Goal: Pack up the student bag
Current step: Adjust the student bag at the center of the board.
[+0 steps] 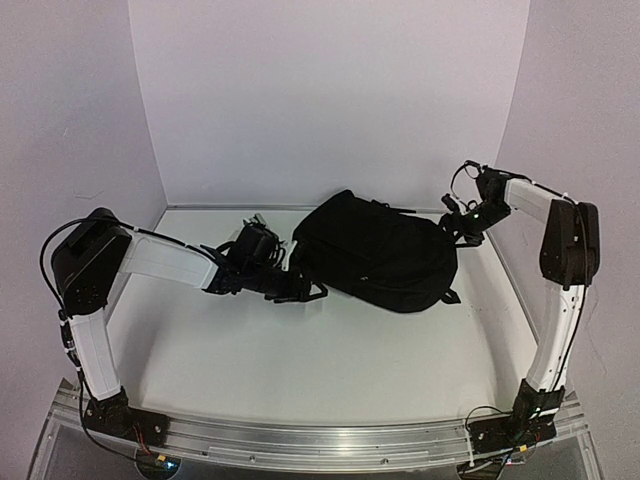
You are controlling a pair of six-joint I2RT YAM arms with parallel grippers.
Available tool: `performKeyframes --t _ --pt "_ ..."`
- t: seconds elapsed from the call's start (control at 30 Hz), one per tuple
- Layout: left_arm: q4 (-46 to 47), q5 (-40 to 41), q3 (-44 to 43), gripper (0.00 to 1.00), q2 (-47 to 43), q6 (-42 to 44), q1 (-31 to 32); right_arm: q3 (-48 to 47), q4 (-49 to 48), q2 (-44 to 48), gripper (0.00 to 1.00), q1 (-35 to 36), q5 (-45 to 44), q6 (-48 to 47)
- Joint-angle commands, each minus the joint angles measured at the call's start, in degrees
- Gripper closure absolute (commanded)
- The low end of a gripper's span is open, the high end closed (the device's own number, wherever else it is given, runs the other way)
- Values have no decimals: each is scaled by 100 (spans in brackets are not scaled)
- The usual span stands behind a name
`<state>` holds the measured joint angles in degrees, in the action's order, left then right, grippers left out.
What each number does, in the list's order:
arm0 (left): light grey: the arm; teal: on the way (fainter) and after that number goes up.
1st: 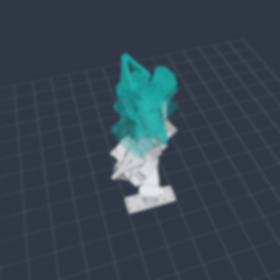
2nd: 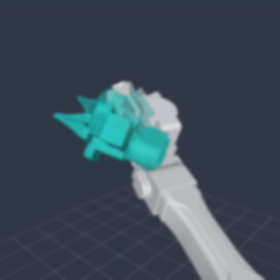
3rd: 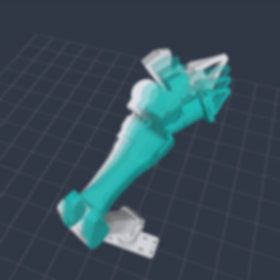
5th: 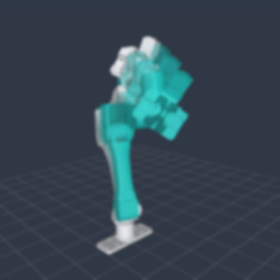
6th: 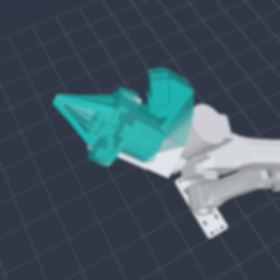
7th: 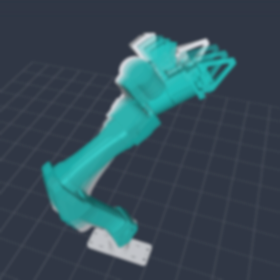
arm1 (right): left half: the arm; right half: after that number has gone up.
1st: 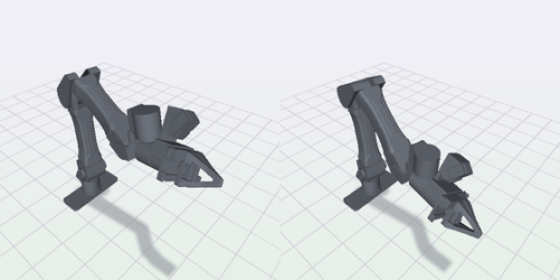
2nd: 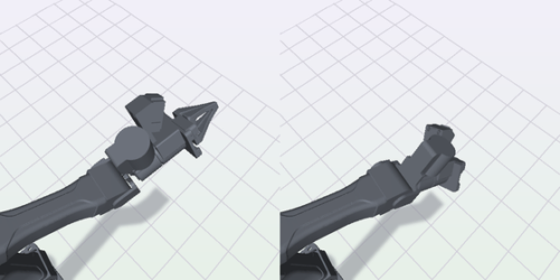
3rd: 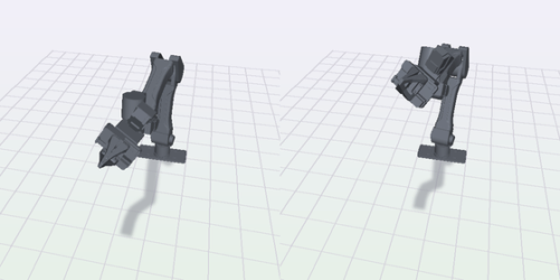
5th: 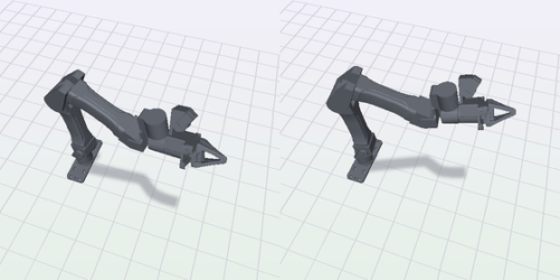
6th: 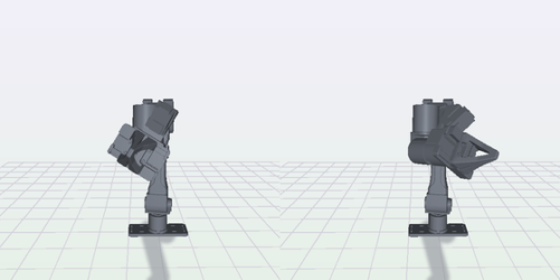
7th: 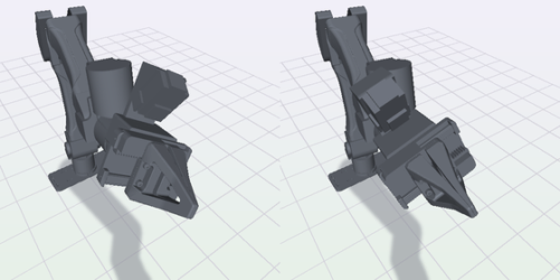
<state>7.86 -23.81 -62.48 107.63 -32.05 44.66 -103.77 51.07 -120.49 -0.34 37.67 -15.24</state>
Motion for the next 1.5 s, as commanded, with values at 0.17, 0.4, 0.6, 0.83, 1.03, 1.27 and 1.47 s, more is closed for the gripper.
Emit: performKeyframes --t 0.17,0.4,0.6,0.83,1.03,1.27,1.47 --pt "485 -309 -529 17 135 -604 -346 677 -227 -131 44 333 -302 -88" --pt "591 -827 -1448 17 1050 -642 -432 2625 -314 1001 48 1095 209 -584" --pt "287 -875 -1993 16 1306 -449 -563 3510 -210 2168 32 2918 587 -1030" --pt "-277 -682 -1475 14 472 -71 -878 2247 376 2771 9 2364 240 -1149" --pt "-492 -598 -617 11 -169 -93 -797 731 461 1793 2 1313 -90 -915" --pt "-749 -51 -93 9 -333 -177 109 -1076 -88 161 2 1184 -761 -89" --pt "-279 -25 552 11 -388 -839 439 -2465 -455 -985 2 1185 -712 197"
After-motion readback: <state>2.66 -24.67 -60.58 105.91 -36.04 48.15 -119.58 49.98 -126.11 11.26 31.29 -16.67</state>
